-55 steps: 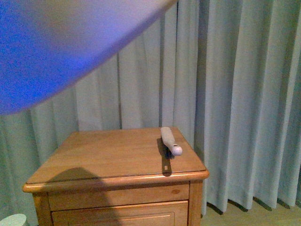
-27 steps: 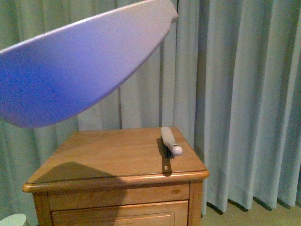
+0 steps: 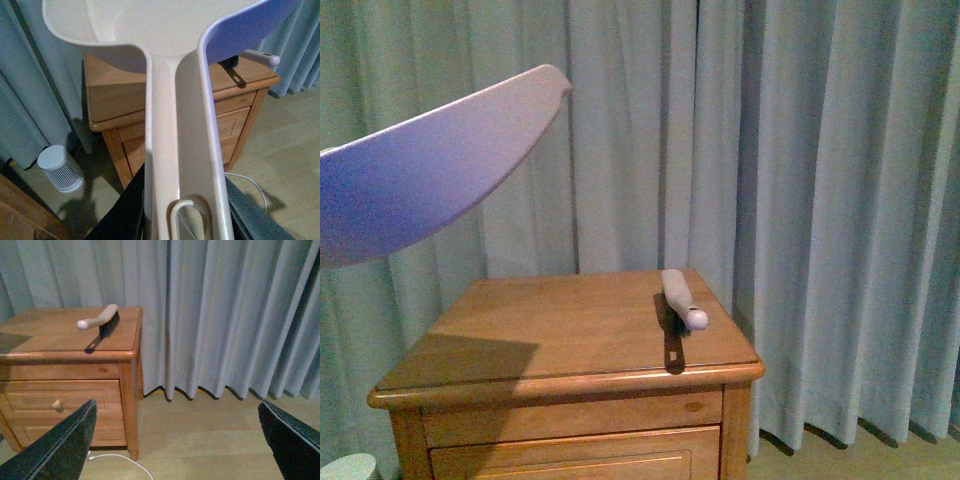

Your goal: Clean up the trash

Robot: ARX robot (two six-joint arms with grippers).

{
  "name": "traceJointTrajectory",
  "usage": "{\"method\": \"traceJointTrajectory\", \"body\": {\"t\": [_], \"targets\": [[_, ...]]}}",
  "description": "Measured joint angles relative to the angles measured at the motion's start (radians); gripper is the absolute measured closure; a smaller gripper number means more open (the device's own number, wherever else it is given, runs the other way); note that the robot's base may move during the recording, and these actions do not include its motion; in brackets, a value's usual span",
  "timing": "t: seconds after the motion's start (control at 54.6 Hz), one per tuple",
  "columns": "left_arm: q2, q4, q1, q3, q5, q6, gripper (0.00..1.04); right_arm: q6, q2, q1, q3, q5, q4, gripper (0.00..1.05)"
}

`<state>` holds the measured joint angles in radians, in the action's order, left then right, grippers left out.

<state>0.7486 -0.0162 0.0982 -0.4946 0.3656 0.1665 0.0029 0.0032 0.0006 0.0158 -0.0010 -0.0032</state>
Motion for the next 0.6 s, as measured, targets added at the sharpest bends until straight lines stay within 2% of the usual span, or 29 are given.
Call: {"method": "traceJointTrajectory", "body": {"t": [0.256, 0.605], "targets": [[0.000, 0.002, 0.034, 0.000, 0.026, -0.001, 0.78, 0.000, 0.000, 0.000, 0.000, 0.000, 0.000, 0.07], [-0.001, 0.001, 0.036, 0.000, 0.043, -0.001, 0.78, 0.000, 0.000, 0.000, 0.000, 0.000, 0.000, 0.07]]}}
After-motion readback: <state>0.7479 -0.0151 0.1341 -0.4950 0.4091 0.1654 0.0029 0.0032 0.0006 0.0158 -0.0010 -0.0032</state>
